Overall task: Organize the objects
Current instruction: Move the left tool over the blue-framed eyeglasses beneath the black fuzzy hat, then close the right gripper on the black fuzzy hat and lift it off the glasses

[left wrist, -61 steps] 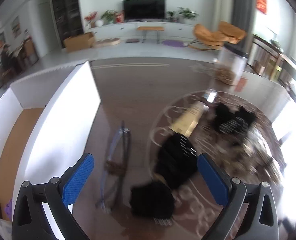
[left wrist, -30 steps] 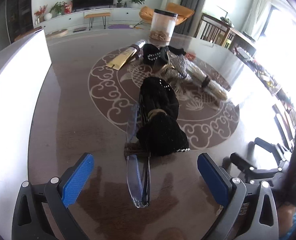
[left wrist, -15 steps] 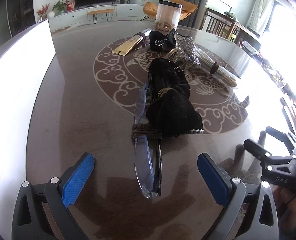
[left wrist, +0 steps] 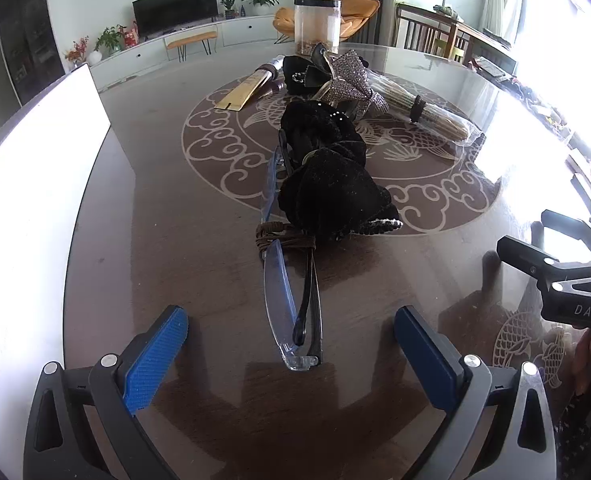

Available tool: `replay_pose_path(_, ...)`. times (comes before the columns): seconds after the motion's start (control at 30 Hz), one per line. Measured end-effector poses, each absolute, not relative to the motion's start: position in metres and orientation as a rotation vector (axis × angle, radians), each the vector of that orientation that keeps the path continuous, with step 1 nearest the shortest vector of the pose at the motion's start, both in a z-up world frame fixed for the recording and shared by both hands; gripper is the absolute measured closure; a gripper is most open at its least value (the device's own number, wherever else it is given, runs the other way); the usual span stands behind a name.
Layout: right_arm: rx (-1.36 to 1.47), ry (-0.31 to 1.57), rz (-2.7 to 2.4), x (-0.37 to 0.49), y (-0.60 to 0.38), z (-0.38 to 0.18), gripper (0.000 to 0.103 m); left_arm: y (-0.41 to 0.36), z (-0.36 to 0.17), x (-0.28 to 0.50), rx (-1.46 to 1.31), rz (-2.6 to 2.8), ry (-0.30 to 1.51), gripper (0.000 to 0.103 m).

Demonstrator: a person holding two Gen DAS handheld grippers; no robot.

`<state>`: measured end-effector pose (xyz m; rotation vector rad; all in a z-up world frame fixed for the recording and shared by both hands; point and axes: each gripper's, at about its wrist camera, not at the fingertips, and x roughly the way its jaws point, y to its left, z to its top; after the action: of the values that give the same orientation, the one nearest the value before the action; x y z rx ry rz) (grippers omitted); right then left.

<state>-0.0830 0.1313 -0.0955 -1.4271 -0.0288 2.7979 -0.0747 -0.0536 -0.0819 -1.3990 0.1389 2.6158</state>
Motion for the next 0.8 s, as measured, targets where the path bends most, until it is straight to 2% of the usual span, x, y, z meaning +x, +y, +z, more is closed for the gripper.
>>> replay_pose_path(0.47, -1.466, -0.023, 2.782, -0.086, 0.130, -0.092, 0.000, -0.052, -0.082, -0.074, -1.384, 2.640, 0.127, 0.000)
replay_pose_path(0.5, -1.486, 0.003, 2.784, -0.089, 0.130, -0.090, 0.000, -0.052, -0.082, -0.074, -1.385, 2.640, 0.127, 0.000)
replay_pose_path(0.63, -1.541, 0.373, 2.981, -0.107, 0.120, -0.059, 0.001, -0.052, -0.082, -0.074, -1.385, 2.640, 0.127, 0.000)
replay_pose_path(0.7, -1.572, 0.525, 3.104, -0.120, 0.103, -0.043, 0.006, -0.052, -0.082, -0.074, -1.384, 2.640, 0.127, 0.000)
replay_pose_path(0.8, -1.815, 0.577, 3.096, -0.149, 0.070, -0.047, 0.027, -0.052, -0.083, -0.074, -1.384, 2.640, 0.126, 0.000)
